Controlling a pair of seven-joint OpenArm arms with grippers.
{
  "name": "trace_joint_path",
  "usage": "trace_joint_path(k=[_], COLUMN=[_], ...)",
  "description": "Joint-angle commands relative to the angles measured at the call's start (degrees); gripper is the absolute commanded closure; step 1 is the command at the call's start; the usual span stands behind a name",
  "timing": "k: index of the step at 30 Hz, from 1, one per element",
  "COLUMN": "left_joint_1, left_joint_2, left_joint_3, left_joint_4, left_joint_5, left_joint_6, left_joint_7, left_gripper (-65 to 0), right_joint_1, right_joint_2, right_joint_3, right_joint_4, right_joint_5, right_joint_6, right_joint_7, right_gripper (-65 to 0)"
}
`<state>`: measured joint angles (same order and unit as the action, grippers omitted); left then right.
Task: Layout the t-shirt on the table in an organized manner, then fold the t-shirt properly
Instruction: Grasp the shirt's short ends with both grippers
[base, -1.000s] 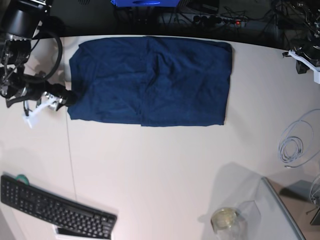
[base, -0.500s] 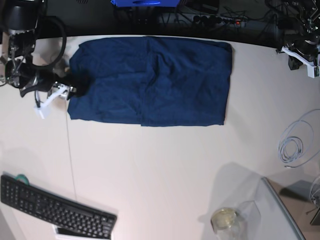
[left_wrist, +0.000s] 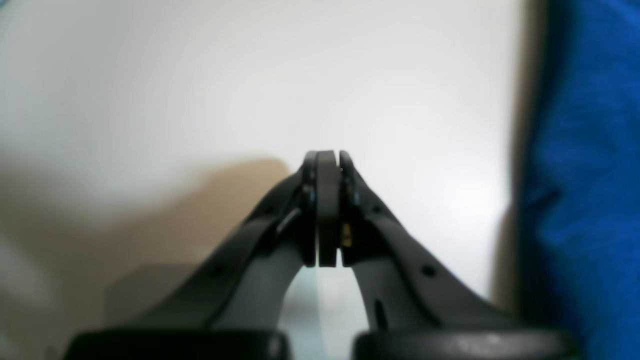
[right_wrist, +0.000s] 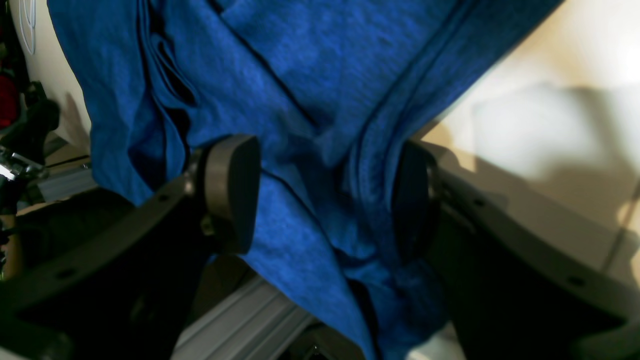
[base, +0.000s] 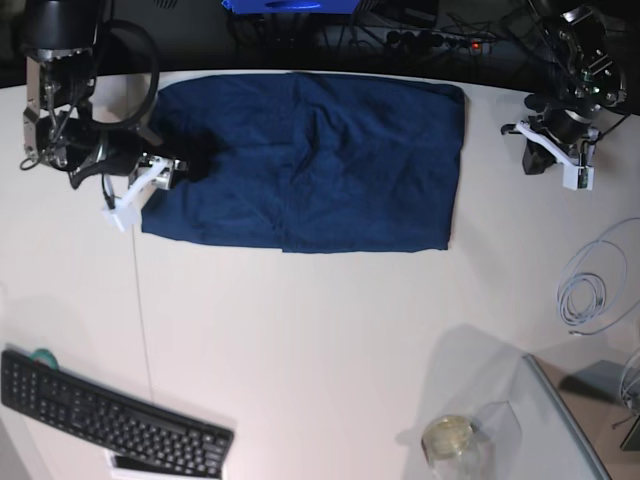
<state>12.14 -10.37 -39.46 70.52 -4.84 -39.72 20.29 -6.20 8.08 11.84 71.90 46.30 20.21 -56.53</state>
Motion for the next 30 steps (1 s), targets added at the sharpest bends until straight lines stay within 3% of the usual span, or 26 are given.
trace_joint_path(k=[1, 6, 13, 16, 30], left_joint_1=[-0.23, -1.02, -2.25, -2.25, -2.34], left_joint_2=[-1.01, -1.01, 0.31, 0.48, 0.48], left_joint_3=[1.00, 8.91, 13.40, 13.40, 13.66], left_joint_4=[0.29, 0.03, -0.68, -0.50, -0.94], left_joint_5=[-0.83, -1.18, -0.83, -0.83, -0.83], left_joint_6=[-0.28, -0.28, -0.28, -0.28, -0.28], left_joint_7=[-1.00, -1.09, -1.09, -1.09, -1.09], left_gripper=[0.0, 0.0, 0.0, 0.0, 0.0], right_joint_1=[0.44, 0.26, 1.05, 1.23, 3.25], right_joint_2=[0.06, -1.26, -1.35, -1.44, -1.53], right_joint_3=[0.08, -0.01, -4.06, -3.97, -4.32], right_joint_4=[0.41, 0.67, 0.76, 0.32, 0.85], right_joint_5=[-0.63, -0.63, -0.63, -0.63, -0.55], right_joint_6=[-0.21, -0.21, -0.21, -0.29, -0.29], right_joint_7=[-0.39, -0.57, 0.14, 2.86, 2.42], right_gripper=[-37.1, -28.4, -27.8, -27.0, 0.0])
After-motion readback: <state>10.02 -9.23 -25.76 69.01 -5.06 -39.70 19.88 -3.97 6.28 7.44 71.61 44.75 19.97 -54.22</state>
